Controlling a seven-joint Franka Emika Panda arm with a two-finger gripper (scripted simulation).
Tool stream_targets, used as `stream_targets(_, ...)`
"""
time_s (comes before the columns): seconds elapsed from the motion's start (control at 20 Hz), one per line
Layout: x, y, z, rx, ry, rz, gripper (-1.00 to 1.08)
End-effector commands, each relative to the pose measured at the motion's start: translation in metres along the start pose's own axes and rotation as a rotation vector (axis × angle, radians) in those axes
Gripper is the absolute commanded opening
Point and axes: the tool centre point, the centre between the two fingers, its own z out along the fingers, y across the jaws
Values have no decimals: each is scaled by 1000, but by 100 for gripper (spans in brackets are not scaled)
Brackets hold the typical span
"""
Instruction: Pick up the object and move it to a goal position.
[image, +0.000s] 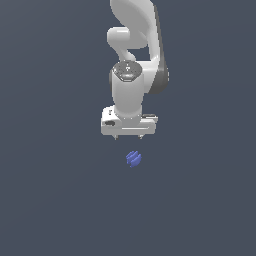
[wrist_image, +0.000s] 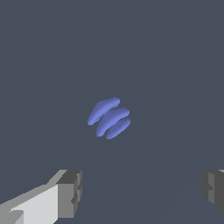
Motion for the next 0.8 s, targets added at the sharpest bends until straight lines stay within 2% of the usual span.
stream_targets(0.0, 1, -1, 2, -1, 0, -15, 100)
stream_targets(0.4, 8, -5, 15, -6, -1, -134, 100)
stream_targets(0.75, 20, -11, 35, -11, -2, -319, 100)
